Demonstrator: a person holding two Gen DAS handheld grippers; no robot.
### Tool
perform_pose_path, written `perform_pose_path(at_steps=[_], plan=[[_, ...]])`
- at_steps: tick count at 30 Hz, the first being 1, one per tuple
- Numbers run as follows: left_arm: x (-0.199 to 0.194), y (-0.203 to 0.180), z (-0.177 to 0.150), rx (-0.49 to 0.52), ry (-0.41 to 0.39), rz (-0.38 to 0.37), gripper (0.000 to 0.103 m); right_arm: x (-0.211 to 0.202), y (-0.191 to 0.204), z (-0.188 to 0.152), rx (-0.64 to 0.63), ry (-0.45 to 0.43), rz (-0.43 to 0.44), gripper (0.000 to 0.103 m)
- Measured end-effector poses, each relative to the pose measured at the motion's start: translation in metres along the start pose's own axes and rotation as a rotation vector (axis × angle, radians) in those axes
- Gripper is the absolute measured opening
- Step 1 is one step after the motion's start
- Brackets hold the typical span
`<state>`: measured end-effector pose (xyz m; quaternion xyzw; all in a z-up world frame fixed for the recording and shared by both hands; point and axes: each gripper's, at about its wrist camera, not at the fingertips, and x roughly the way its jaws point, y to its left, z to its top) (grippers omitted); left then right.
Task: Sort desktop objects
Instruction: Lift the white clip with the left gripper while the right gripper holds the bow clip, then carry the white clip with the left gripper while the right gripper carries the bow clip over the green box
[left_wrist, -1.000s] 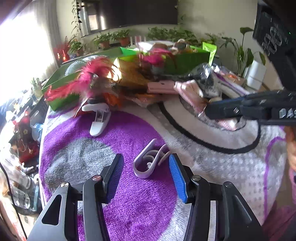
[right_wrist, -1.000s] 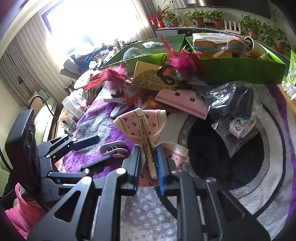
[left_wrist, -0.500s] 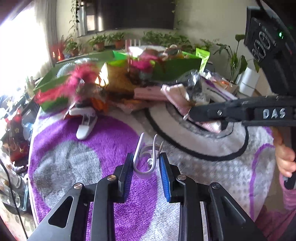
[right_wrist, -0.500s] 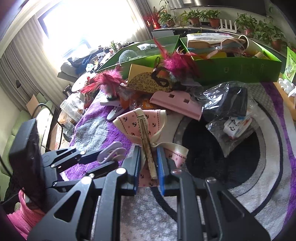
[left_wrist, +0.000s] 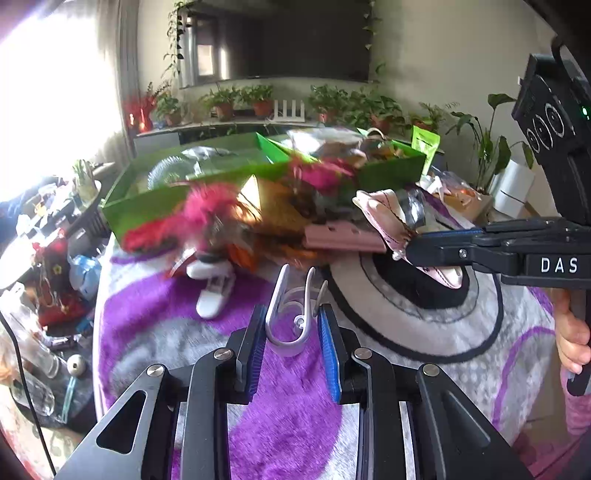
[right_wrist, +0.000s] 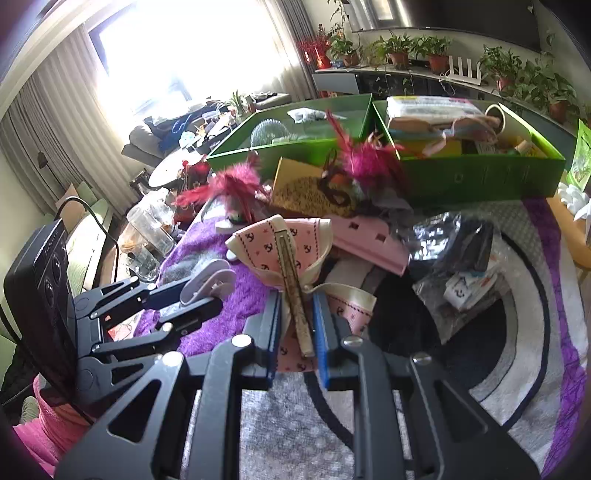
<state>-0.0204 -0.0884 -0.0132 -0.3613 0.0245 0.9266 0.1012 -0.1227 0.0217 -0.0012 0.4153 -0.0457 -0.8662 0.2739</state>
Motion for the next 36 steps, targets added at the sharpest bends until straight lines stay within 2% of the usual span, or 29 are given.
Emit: perform_pose_path(at_steps=[15,36], plan=[[-0.004,0.014,0.033,-0.010,-0.052,0.035,0.028,0.002,0.001,0.032,-0.021,-0.024,0.007,0.018],[0.017,0.057,0.075,-0.027,-0.089,0.081,0.028,0.028,0.000,0.086,-0.070,-0.060,0.019,0.018]])
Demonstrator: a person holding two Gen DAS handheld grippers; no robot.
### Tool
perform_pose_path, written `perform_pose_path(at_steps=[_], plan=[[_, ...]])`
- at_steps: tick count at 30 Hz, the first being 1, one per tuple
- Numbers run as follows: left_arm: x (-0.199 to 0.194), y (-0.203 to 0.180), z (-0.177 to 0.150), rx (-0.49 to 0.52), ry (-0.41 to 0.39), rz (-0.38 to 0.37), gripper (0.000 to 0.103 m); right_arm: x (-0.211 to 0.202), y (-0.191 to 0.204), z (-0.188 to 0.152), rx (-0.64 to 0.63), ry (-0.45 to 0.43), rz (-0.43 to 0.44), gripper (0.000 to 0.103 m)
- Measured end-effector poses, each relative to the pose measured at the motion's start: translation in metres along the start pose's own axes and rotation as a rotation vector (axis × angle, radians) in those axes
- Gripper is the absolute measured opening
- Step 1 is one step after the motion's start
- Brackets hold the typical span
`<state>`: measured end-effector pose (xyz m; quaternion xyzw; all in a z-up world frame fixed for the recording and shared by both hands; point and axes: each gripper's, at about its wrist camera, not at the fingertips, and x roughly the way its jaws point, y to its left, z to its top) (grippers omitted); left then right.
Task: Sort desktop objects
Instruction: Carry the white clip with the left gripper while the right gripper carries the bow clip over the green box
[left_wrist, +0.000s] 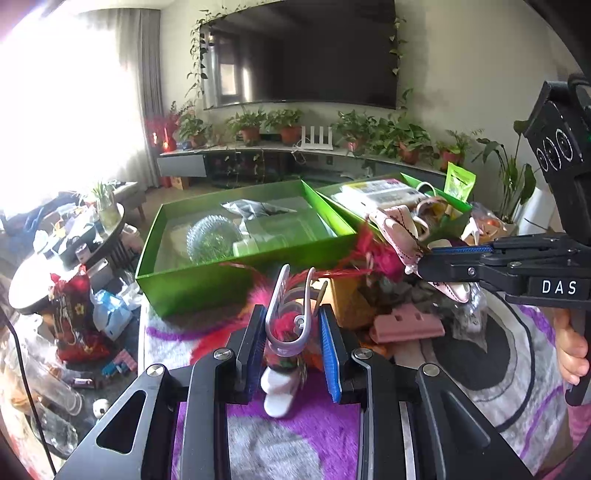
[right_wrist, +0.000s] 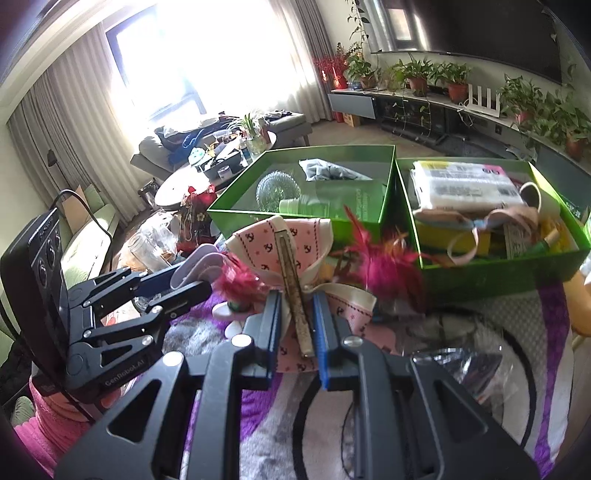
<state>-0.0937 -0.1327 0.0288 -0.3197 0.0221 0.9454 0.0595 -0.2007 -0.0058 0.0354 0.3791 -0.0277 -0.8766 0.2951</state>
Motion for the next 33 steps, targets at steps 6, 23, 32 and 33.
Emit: perform_pose_path(at_steps=[6,23,32,33], plan=[[0.008,0.011,0.014,0.000,-0.010,0.017,0.028,0.008,0.000,0.016,0.000,-0.007,-0.008,0.018],[0.034,0.051,0.048,-0.036,-0.028,0.092,0.028,0.036,-0.001,0.057,-0.033,-0.021,-0.044,0.018],[0.057,0.071,0.062,-0.039,-0.005,0.145,0.028,0.062,-0.015,0.076,0.003,-0.003,-0.041,0.018],[0.061,0.074,0.064,-0.041,-0.002,0.151,0.028,0.066,-0.016,0.079,0.006,0.001,-0.043,0.018]])
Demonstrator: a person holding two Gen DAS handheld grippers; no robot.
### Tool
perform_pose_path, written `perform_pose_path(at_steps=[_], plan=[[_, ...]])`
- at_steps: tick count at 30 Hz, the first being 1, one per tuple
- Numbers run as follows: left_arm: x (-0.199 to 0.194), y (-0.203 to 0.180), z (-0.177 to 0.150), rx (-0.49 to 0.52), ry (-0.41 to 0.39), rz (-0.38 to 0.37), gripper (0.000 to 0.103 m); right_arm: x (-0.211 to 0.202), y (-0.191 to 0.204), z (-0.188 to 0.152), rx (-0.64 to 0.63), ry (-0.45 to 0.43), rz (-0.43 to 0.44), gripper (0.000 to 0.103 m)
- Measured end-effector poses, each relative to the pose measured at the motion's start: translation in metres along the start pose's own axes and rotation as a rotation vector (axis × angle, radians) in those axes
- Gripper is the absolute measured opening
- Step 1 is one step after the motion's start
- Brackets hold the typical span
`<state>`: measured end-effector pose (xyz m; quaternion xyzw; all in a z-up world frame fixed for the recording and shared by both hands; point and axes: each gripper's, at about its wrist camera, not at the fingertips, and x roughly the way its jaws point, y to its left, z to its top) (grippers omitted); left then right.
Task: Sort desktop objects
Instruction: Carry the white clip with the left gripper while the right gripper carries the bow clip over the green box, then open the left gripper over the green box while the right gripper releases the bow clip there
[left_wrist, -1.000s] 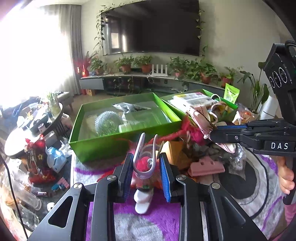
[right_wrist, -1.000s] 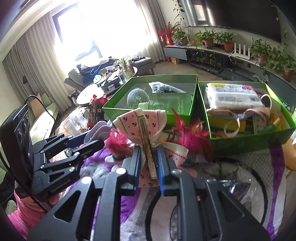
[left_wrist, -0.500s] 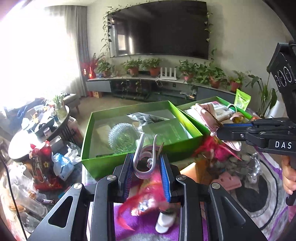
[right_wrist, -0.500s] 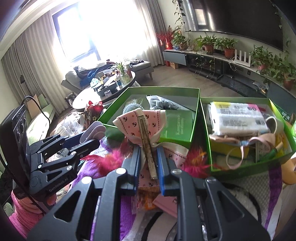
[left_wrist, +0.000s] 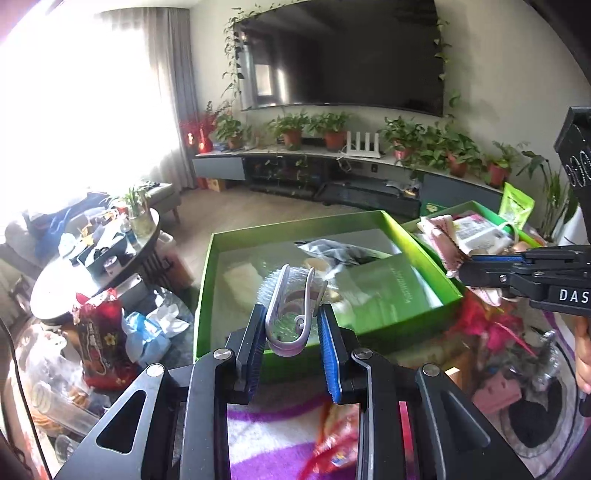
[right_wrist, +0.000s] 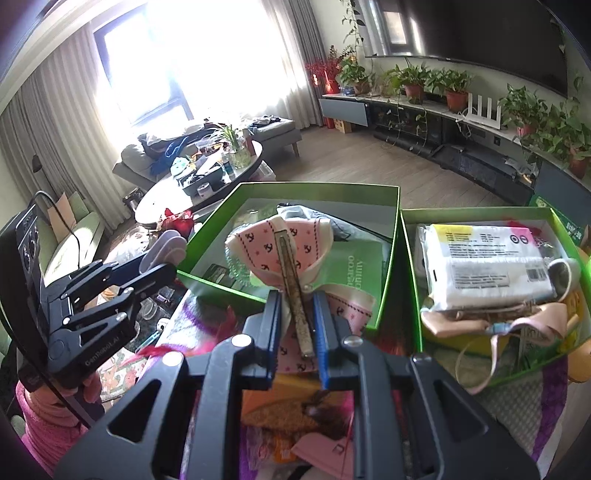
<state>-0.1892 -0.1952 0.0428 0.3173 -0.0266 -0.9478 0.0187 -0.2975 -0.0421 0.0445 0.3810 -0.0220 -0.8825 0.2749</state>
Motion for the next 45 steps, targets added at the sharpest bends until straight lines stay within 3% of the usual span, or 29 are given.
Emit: perform_pose_path(at_steps=[19,27,45], plan=[[0.067,0.034,0.008,-0.049,0.099,0.083,0.028,0.058,-0.023,0.035,0.028,0.079,-0.060,0.018],[0.083,0.034,-0.003,-0.045,0.152,0.088,0.028,0.071,-0.030,0.028,0.044,0.121,-0.056,0.018],[0.081,0.031,-0.007,-0.060,0.147,0.076,0.028,0.074,-0.031,0.024,0.068,0.147,-0.058,0.028]])
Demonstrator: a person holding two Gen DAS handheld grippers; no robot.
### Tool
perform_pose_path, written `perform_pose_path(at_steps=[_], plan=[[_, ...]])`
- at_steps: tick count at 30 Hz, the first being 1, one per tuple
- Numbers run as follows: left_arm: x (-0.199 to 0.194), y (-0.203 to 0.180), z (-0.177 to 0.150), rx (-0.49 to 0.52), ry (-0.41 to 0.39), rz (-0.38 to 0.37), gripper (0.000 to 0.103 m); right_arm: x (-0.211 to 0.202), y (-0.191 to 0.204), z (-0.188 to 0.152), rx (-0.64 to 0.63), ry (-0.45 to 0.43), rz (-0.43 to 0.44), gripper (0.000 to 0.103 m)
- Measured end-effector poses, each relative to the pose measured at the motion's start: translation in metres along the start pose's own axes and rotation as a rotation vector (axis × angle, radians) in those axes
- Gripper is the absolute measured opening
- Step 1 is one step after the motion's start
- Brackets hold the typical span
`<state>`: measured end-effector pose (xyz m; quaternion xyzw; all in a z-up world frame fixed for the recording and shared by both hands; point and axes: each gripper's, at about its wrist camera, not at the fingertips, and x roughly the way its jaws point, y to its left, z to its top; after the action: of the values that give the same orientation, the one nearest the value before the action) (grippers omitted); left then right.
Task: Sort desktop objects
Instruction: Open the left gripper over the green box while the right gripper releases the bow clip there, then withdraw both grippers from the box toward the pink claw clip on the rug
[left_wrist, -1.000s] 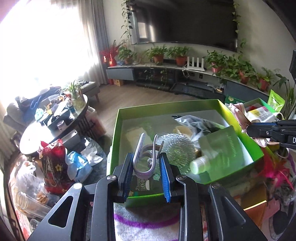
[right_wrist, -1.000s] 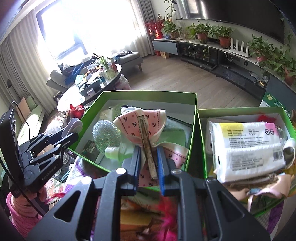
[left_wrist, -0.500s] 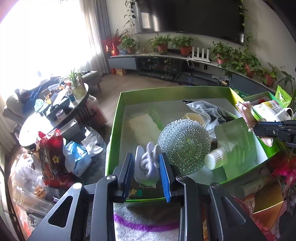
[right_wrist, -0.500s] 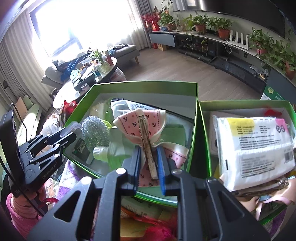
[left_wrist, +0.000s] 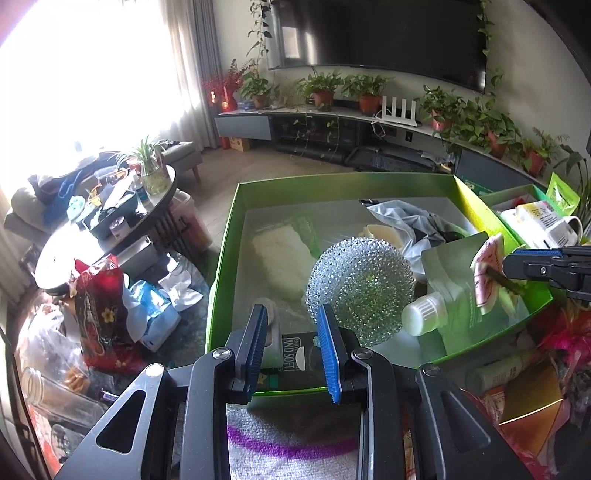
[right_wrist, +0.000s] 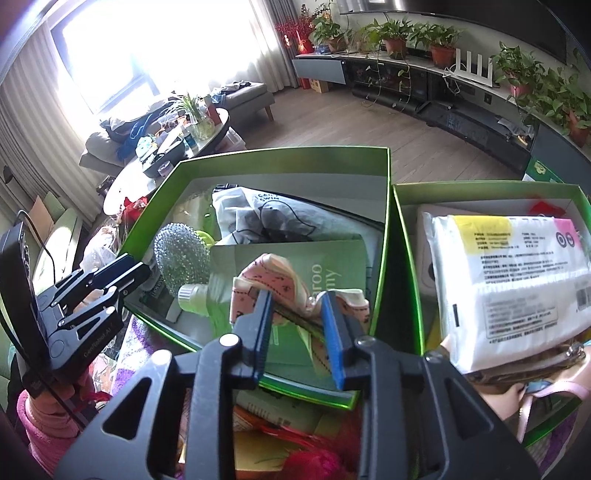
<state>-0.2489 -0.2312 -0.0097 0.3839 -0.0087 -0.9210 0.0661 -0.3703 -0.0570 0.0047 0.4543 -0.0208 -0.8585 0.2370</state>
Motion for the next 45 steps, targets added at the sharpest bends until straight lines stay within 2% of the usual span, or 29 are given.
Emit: perform_pose_path(at_steps=[9,17,19,21,23,25,36,45], plan=[[-0.016,-0.005,-0.001,0.004,-0.015,-0.019,0.028,-0.017,0.007,-0.006,-0.025,-0.017,-0.008,0.028],[-0.046,-0.020,-0.007,0.031,-0.038,-0.039,0.028,-0.042,0.006,-0.022,-0.048,-0.027,-0.006,0.028],[-0.055,-0.023,-0.010,0.033,-0.047,-0.044,0.028,-0.050,0.006,-0.029,-0.052,-0.029,-0.005,0.028],[-0.065,-0.028,-0.015,0.039,-0.055,-0.061,0.033,-0.059,0.005,-0.039,-0.052,-0.030,0.000,0.029],[-0.073,-0.034,-0.019,0.049,-0.066,-0.063,0.044,-0.067,0.005,-0.048,-0.055,-0.032,0.006,0.030],[-0.083,-0.042,-0.027,0.070,-0.080,-0.050,0.048,-0.076,0.005,-0.060,-0.059,-0.033,0.012,0.031],[-0.131,-0.073,-0.070,0.086,-0.091,-0.087,0.049,-0.111,-0.005,-0.119,-0.061,-0.021,0.025,0.036],[-0.153,-0.112,-0.094,0.147,-0.099,-0.177,0.049,-0.120,-0.017,-0.160,-0.018,0.006,0.030,0.037]])
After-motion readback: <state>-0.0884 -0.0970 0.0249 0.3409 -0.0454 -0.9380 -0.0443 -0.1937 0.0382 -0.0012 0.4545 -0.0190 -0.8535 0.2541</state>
